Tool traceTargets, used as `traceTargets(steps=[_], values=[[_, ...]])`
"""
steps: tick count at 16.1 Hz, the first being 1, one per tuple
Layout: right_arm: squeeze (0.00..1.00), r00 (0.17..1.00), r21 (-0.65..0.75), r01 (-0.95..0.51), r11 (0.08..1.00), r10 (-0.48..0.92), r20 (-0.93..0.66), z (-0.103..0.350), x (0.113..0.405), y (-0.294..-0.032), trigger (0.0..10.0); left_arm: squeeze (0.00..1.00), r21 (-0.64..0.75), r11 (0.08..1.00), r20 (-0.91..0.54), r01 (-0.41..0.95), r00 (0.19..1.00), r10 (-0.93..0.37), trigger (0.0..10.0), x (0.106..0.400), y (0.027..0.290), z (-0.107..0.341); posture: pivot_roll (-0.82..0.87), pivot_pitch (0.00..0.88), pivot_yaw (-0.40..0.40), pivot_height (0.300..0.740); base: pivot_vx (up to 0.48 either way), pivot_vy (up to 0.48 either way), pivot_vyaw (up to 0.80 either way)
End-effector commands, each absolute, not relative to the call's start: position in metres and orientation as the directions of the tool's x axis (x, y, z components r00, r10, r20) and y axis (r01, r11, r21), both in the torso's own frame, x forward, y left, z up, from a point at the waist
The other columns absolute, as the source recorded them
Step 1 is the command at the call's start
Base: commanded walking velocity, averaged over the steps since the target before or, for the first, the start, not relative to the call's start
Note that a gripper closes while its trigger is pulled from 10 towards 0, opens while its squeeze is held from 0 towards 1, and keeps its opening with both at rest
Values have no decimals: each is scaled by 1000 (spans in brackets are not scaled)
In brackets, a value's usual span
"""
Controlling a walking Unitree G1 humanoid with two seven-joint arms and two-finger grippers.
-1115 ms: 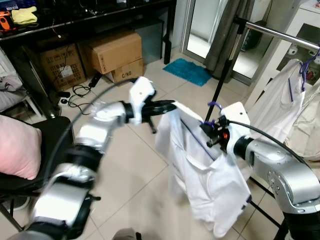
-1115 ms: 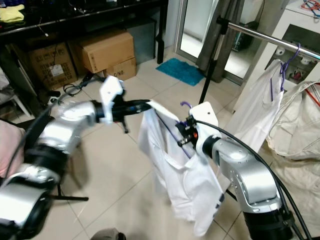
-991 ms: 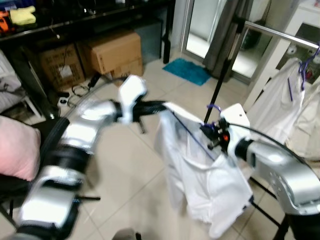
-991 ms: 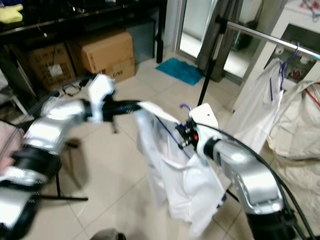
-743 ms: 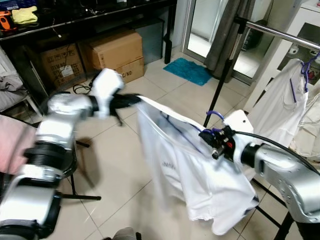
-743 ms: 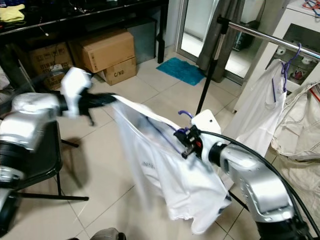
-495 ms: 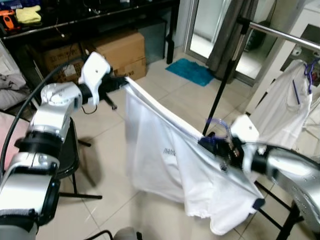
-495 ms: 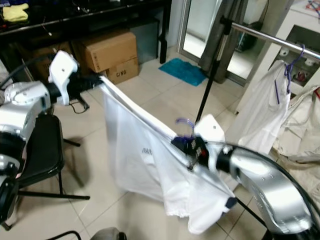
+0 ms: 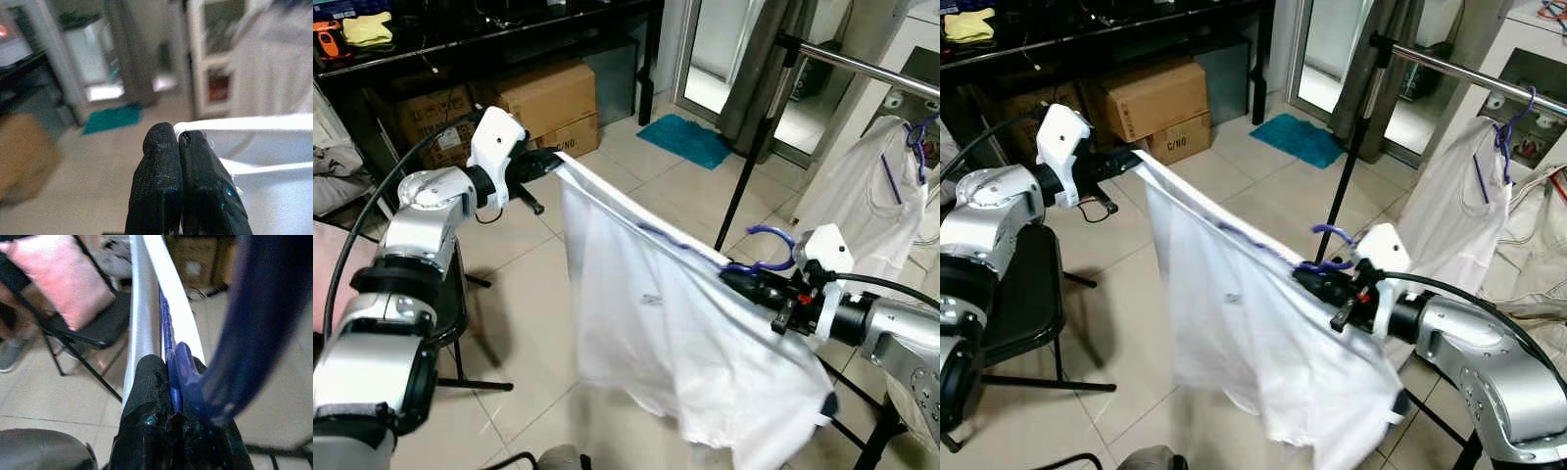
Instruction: Hang hanger
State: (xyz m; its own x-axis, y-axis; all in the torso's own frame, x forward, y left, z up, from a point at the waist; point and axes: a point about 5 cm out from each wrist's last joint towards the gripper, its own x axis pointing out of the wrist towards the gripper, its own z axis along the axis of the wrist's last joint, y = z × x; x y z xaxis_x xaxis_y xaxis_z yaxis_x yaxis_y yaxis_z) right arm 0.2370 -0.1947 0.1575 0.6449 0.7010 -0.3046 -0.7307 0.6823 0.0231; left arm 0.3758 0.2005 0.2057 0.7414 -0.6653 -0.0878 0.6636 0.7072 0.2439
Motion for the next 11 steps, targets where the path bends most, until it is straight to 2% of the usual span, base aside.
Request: traceTargets(steps=[1, 3, 5, 7, 9, 10, 11], values=[[0, 688, 8, -665, 747, 618, -381, 149, 238, -212, 0, 0, 188, 717, 19, 671, 728, -686, 0, 374, 206, 224, 43, 0, 11, 740, 0, 0, 0], [0, 697, 45, -655, 754, 626, -349, 149, 239, -211, 0, 0, 167, 699, 33, 696, 704, -709, 0, 372, 205, 225, 46, 0, 9, 740, 0, 0, 0], [0, 701, 142, -674, 725, 688, -188, 165, 241, -205, 0, 0, 244, 771, -65, 588, 803, -592, 0, 378, 218, 212, 53, 0, 4, 740, 0, 0, 0], [0, 686, 185, -697, 692, 719, -106, 174, 240, -204, 0, 0, 240, 839, -67, 489, 870, -488, 0, 382, 227, 210, 55, 0, 2, 740, 0, 0, 0], [0, 679, 211, -710, 672, 733, -50, 180, 239, -203, 0, 0, 213, 866, -88, 452, 892, -443, 0, 382, 230, 201, 54, 0, 4, 740, 0, 0, 0], [0, 669, 218, -719, 659, 742, -37, 182, 238, -203, 0, 0, 202, 874, -94, 442, 897, -432, 0, 383, 231, 198, 54, 0, 4, 740, 0, 0, 0], [0, 594, 227, -777, 587, 803, -43, 181, 228, -195, 0, 0, 180, 915, -86, 361, 932, -351, 0, 385, 234, 191, 50, 0, 5, 740, 0, 0, 0]])
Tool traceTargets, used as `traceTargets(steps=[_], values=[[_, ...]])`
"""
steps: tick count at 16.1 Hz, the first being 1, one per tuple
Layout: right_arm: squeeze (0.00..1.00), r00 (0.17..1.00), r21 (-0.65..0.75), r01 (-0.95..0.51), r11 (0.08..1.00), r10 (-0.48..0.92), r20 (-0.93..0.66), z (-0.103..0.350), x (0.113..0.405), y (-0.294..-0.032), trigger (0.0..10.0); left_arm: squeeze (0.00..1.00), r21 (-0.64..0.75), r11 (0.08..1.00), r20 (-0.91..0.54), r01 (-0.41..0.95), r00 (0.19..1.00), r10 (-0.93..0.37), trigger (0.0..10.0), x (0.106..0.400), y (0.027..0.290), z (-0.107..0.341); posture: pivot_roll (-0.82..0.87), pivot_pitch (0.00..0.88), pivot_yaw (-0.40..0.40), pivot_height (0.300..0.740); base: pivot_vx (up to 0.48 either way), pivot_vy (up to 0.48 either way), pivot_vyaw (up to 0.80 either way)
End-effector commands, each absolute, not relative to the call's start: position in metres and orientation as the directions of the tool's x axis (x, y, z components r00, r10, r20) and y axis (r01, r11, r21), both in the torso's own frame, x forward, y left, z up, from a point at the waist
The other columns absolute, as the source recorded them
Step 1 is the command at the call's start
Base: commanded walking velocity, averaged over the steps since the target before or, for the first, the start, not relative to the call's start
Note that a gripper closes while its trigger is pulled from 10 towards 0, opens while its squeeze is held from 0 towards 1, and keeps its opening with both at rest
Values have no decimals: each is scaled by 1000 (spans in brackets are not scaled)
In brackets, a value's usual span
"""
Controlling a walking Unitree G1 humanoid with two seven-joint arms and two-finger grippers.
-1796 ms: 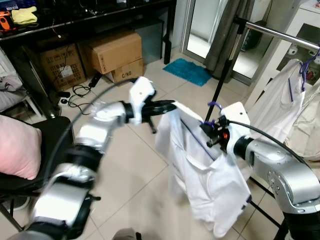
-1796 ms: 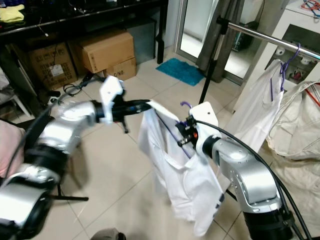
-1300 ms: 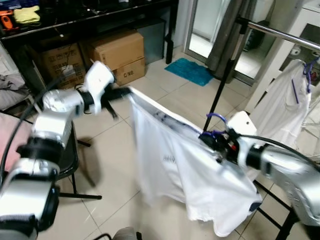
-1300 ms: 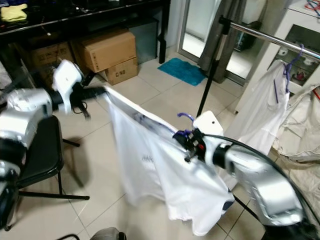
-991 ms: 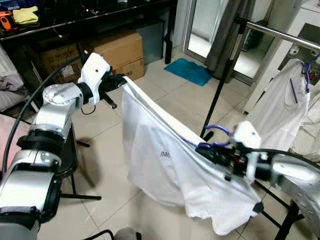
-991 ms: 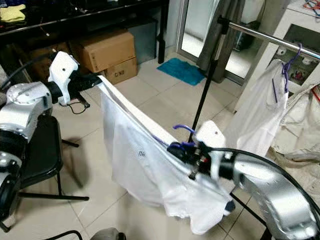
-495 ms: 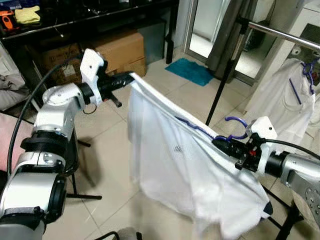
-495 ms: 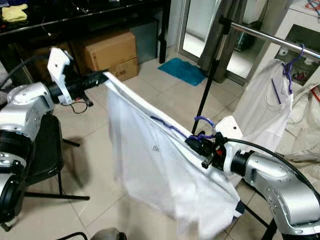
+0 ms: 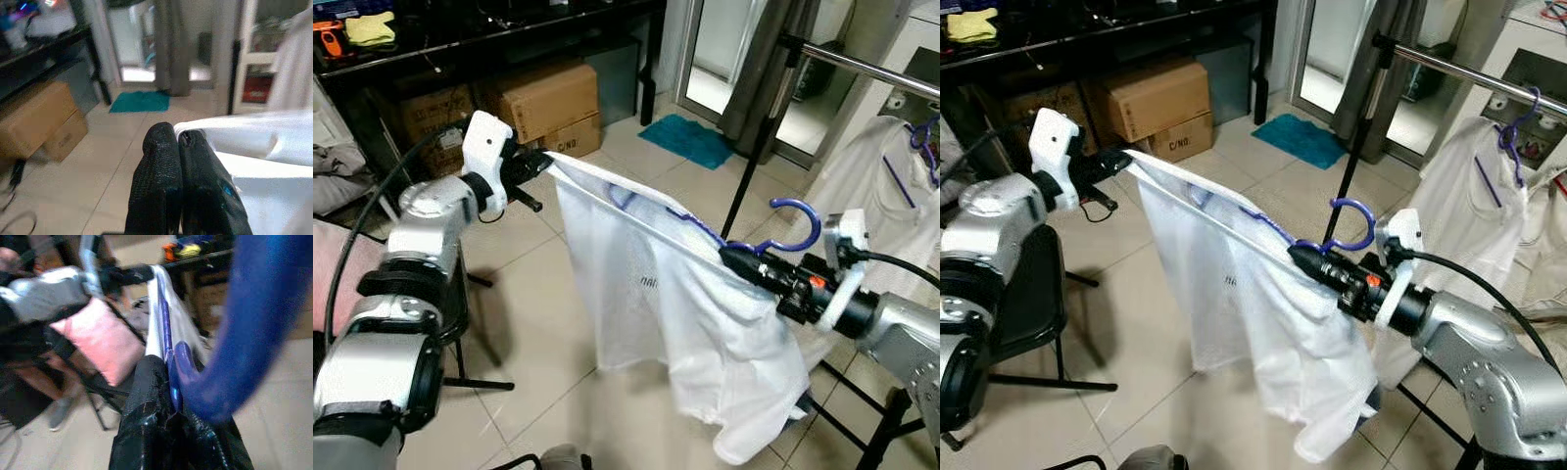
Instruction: Hang hanger
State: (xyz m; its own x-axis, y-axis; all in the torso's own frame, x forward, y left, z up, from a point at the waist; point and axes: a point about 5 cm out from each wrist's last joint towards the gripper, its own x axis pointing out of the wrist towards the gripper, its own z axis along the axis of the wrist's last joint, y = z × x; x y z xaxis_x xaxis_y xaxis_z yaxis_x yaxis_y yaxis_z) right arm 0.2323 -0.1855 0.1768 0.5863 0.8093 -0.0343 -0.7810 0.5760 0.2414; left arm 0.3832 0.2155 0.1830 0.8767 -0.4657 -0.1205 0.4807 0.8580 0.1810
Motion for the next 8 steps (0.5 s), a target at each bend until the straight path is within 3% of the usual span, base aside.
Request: traceTargets(steps=[1, 2, 4, 5, 8], values=[[0, 563, 227, -793, 565, 823, -82, 177, 224, -192, 0, 0, 168, 922, -68, 348, 937, -342, 0, 387, 231, 192, 47, 0, 6, 740, 0, 0, 0], [0, 538, 206, -803, 559, 829, -152, 169, 220, -189, 0, 0, 139, 924, -26, 357, 934, -357, 0, 389, 225, 196, 45, 0, 8, 740, 0, 0, 0], [0, 586, 140, -769, 623, 776, -234, 161, 226, -192, 0, 0, 64, 894, 82, 444, 890, -449, 0, 392, 211, 215, 42, 0, 15, 740, 0, 0, 0], [0, 594, 151, -767, 624, 779, -201, 164, 227, -191, 0, 0, 47, 875, 98, 481, 870, -483, 0, 393, 206, 220, 44, 0, 17, 740, 0, 0, 0], [0, 683, 220, -713, 666, 731, -3, 186, 240, -194, 0, 0, 102, 823, -94, 559, 829, -551, 0, 385, 197, 181, 40, 0, 28, 740, 0, 0, 0]])
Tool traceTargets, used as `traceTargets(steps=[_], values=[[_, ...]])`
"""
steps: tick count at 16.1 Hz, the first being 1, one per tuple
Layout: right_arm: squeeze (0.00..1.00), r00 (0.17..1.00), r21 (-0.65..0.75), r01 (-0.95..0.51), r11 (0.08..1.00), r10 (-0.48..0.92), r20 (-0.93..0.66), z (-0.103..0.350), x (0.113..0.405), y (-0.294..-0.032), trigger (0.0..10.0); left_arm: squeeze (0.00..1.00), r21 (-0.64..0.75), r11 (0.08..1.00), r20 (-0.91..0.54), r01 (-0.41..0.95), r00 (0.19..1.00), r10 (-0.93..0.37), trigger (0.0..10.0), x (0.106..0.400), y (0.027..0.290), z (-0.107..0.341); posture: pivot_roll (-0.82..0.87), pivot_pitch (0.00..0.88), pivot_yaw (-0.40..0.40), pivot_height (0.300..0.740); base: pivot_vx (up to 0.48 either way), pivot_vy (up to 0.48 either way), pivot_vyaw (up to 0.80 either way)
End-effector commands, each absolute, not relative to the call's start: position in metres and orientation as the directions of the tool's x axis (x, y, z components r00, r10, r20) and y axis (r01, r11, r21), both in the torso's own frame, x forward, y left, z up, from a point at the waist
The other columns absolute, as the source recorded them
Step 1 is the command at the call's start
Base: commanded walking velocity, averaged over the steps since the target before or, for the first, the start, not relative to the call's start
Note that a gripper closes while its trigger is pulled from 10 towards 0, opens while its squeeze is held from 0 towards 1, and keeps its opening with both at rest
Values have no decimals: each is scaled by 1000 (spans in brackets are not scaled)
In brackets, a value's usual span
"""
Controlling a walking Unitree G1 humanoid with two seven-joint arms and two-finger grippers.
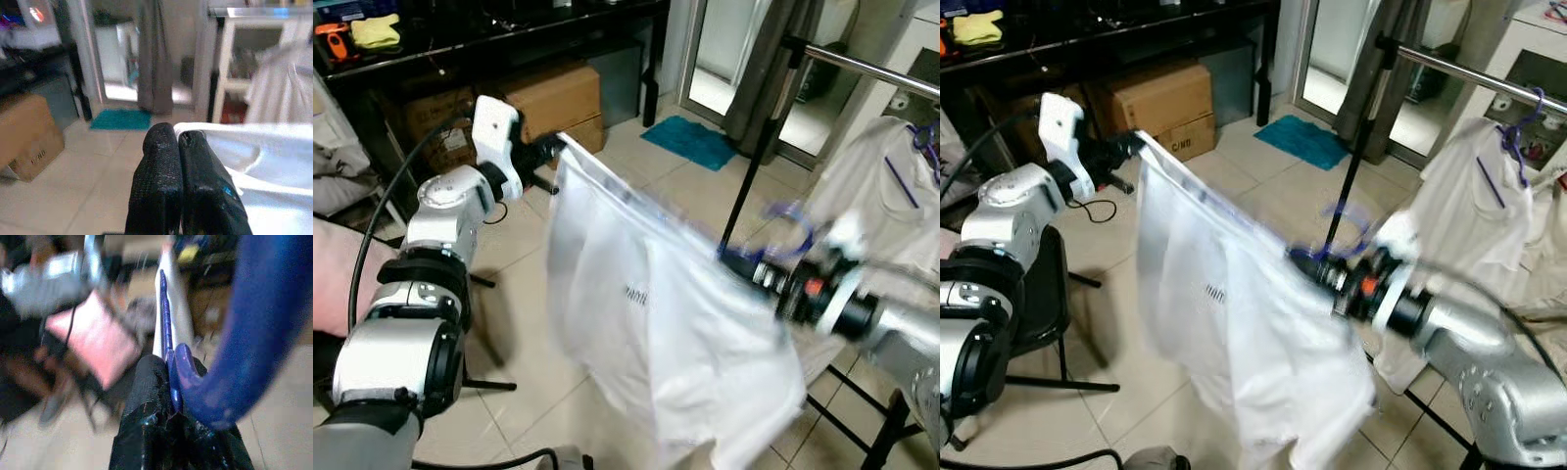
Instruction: Hang hanger
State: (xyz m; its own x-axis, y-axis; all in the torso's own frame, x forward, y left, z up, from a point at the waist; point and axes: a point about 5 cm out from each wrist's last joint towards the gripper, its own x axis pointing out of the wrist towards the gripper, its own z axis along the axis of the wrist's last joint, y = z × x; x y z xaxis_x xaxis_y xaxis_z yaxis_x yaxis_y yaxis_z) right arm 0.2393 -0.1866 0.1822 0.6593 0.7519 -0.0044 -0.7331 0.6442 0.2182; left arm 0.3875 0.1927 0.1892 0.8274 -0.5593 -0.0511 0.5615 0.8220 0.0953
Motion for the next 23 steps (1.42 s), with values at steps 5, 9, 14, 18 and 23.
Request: traceTargets(steps=[5, 9, 14, 18, 23], values=[[0, 880, 373, -474, 798, 445, 166, 200, 272, -207, 0, 0, 69, 745, -149, 664, 745, -650, 0, 370, 156, 144, 32, 0, 31, 740, 0, 0, 0], [0, 907, 391, -421, 818, 376, 190, 207, 304, -179, 0, 0, 49, 630, -88, 775, 631, -770, 0, 371, 87, 153, 25, 0, 36, 740, 0, 0, 0], [0, 911, 428, -390, 816, 274, 308, 232, 320, -170, 0, 0, 49, 517, -79, 855, 519, -851, 0, 362, 55, 156, 2, 0, 72, 740, 0, 0, 0], [0, 993, 58, -108, 993, 110, -38, 173, 309, -197, 0, 0, 86, 683, -134, 725, 688, -714, 0, 355, 108, 137, 26, 0, 50, 740, 0, 0, 0], [0, 956, 33, 42, 999, -31, -290, 106, 260, -217, 10000, 0, 58, 967, -143, 247, 961, -237, 10000, 341, 189, 125, 35, 0, 19, 740, 0, 0, 0]])
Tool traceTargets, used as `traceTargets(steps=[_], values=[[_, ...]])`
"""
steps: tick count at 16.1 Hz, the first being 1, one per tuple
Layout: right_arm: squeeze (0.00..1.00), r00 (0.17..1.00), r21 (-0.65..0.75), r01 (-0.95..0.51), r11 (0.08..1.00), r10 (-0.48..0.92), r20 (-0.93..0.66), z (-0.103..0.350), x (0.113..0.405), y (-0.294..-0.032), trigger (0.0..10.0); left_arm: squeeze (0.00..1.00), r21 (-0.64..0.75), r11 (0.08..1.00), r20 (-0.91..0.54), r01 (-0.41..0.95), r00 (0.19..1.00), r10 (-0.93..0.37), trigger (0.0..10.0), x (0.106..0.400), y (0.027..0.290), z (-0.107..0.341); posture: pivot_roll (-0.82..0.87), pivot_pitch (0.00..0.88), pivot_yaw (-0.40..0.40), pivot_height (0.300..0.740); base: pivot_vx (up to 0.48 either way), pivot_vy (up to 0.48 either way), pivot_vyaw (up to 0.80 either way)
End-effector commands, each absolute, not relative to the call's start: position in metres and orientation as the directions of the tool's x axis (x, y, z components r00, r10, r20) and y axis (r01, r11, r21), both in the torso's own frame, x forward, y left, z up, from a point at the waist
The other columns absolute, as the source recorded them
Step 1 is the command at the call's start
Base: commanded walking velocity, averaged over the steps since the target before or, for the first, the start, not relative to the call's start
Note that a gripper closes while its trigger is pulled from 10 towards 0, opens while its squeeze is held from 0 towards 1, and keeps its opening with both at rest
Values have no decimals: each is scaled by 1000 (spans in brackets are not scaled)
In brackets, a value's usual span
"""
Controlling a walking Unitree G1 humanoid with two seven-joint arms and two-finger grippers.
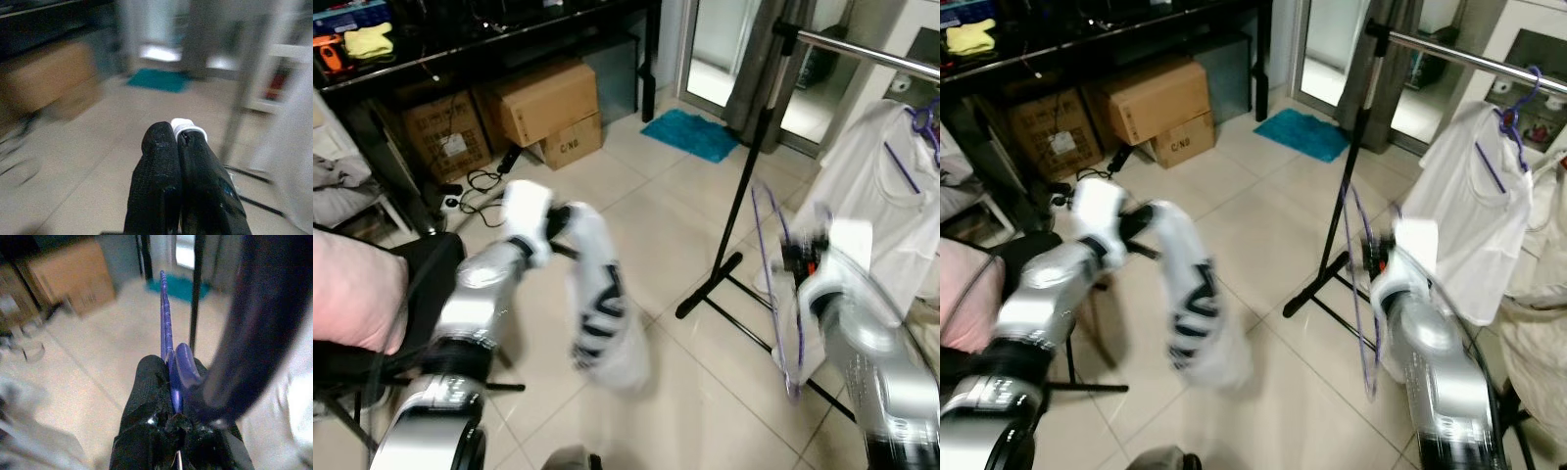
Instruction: Hang hanger
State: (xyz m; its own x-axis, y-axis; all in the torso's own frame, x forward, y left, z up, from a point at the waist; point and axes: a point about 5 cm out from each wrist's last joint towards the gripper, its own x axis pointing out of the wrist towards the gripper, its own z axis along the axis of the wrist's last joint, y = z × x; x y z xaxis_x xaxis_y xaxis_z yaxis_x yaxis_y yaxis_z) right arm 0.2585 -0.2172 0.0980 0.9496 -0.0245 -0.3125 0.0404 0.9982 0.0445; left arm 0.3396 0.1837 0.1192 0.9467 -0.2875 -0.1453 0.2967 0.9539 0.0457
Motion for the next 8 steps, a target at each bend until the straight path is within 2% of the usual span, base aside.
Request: traceTargets(steps=[1, 3, 5, 6, 8], values=[[0, 955, 26, 39, 999, -29, -294, 105, 257, -216, 10000, 0, 71, 973, -161, 220, 965, -206, 10000, 339, 192, 124, 41, 0, 14, 740, 0, 0, 0], [0, 959, 45, 53, 998, -39, -281, 104, 251, -211, 10000, 0, 28, 996, -113, 85, 990, -81, 10000, 334, 197, 134, 50, 0, 10, 740, 0, 0, 0], [0, 970, 28, 72, 997, -63, -233, 111, 245, -212, 10000, 0, 93, 995, -133, -41, 990, 54, 10000, 323, 199, 131, 25, 0, 28, 740, 0, 0, -800], [0, 976, 46, 100, 994, -89, -200, 120, 242, -214, 10000, 0, 104, 994, -200, -26, 979, 46, 10000, 315, 193, 125, 23, 0, 24, 740, 0, 0, -800], [0, 980, 67, 107, 992, -93, -177, 129, 241, -214, 10000, 0, 8, 999, -222, 33, 975, -31, 10000, 312, 183, 127, 35, 0, 12, 740, 0, 0, -800]])
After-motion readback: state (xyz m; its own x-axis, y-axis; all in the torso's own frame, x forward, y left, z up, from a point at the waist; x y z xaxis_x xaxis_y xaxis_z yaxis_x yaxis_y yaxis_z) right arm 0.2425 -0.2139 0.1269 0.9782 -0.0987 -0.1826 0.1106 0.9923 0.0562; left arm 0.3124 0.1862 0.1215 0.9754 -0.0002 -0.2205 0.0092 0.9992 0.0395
